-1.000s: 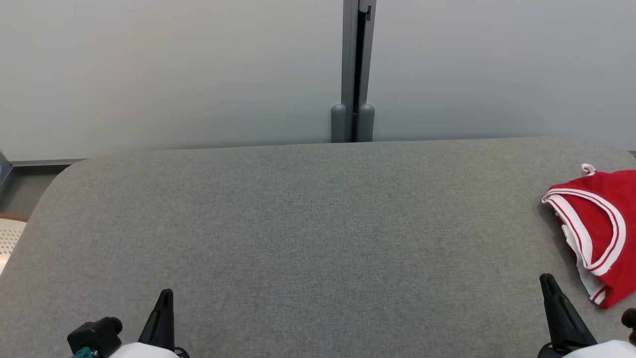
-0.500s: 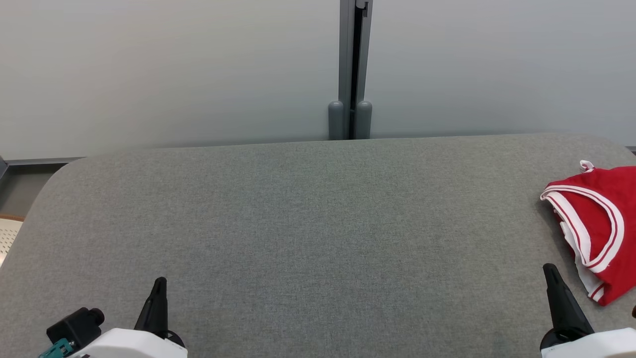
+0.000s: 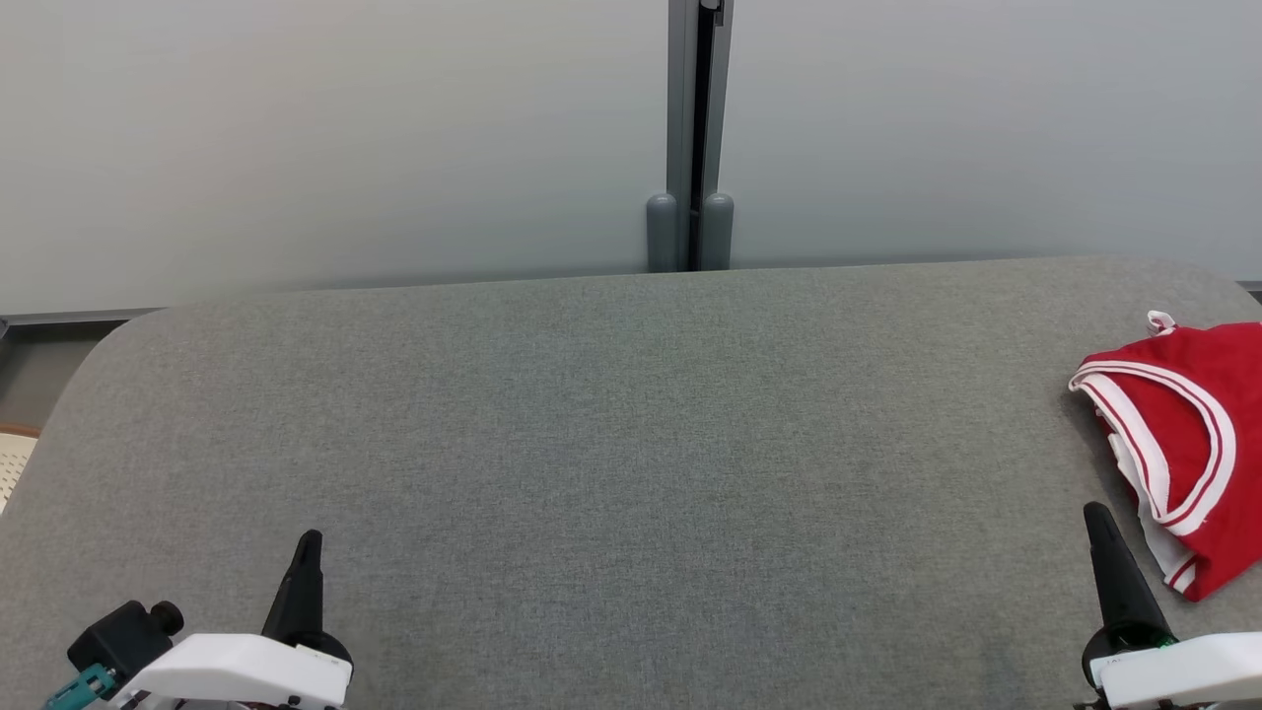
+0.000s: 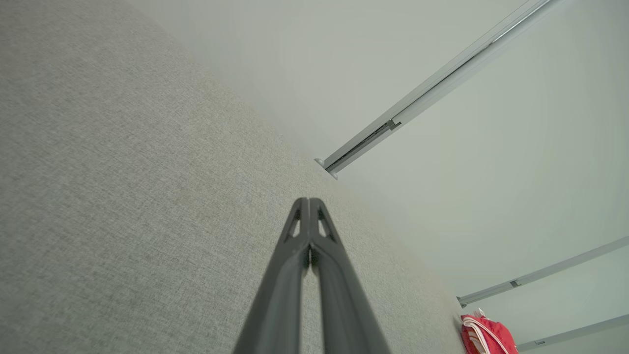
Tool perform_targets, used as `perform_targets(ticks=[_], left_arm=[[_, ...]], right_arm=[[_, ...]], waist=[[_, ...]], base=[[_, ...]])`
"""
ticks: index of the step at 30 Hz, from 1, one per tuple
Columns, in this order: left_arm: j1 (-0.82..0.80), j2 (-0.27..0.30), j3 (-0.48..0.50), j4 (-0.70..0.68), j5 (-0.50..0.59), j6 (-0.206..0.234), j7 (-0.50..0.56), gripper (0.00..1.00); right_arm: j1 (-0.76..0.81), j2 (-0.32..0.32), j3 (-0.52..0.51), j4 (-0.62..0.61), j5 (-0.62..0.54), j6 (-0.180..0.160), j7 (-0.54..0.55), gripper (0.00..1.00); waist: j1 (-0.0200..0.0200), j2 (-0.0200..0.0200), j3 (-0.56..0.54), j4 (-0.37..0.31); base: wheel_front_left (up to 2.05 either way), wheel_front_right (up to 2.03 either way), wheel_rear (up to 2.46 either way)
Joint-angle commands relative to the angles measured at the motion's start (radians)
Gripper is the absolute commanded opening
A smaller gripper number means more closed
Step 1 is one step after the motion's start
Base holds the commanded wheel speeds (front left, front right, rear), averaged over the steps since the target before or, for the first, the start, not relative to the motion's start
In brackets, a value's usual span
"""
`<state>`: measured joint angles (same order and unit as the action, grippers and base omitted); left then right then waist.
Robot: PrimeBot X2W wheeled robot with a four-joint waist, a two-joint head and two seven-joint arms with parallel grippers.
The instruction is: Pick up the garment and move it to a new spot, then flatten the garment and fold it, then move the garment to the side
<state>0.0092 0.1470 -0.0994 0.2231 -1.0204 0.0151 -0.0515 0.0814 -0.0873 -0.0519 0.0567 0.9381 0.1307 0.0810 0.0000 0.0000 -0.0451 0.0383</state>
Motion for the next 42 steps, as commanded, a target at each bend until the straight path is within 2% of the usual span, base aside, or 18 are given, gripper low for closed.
perform_targets(ticks=[1,42], left_arm=[[-0.039,0.003,0.018,-0.008,-0.033,-0.012,0.008,0.00],[-0.092,-0.056,0.139,0.010,-0.380,-0.097,0.104,0.00]], right_arm=[[-0.027,-0.004,-0.005,0.001,0.036,0.000,0.003,0.00],[-0.133,0.015,-0.033,0.116,0.437,0.000,0.016,0.00]], waist=[[0.0000,0.0000,0.001,-0.001],[0.0000,0.0000,0.026,-0.021]], base=[[0.00,0.00,0.00],[0.00,0.00,0.00]])
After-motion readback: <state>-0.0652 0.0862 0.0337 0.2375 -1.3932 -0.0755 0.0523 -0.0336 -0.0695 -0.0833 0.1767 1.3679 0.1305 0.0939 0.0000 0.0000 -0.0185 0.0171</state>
